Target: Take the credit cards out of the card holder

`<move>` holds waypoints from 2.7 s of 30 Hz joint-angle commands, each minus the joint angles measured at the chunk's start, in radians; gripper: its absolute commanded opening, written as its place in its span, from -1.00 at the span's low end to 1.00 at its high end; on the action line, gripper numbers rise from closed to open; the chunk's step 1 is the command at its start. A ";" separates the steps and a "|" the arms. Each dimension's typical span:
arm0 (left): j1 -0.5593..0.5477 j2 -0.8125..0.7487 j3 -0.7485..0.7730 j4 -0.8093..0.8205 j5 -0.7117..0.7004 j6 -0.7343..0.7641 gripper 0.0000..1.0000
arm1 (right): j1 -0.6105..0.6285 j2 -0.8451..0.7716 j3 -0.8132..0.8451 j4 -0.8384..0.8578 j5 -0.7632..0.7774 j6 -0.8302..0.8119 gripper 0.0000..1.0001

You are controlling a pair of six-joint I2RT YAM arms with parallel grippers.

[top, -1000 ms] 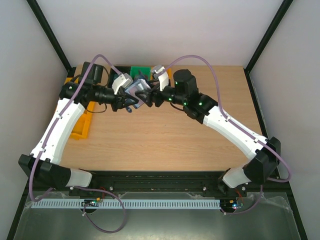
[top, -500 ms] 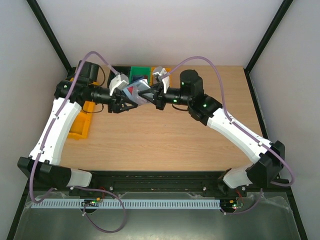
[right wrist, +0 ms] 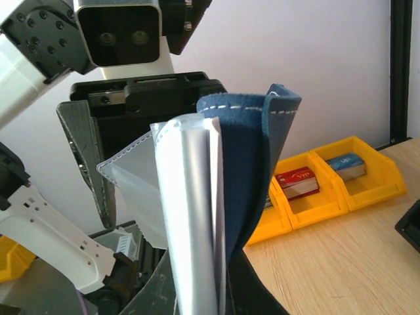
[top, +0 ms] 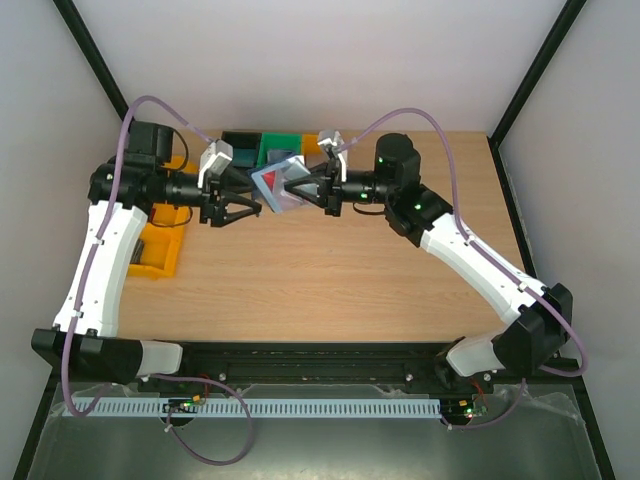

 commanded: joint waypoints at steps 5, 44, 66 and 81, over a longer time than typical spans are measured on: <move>-0.039 0.028 0.014 0.245 0.043 -0.256 0.18 | 0.035 -0.004 0.008 0.046 -0.086 0.013 -0.97; -0.051 0.002 -0.101 0.229 -0.081 -0.215 -0.95 | 0.018 -0.027 0.027 -0.119 -0.094 -0.101 -0.51; -0.172 0.102 0.141 0.120 -1.147 -0.328 -0.95 | 0.117 -0.108 -0.178 0.254 0.283 0.201 0.31; -0.176 0.110 0.188 0.069 -0.931 -0.339 -0.95 | 0.201 0.102 -0.031 0.198 0.492 0.254 -0.36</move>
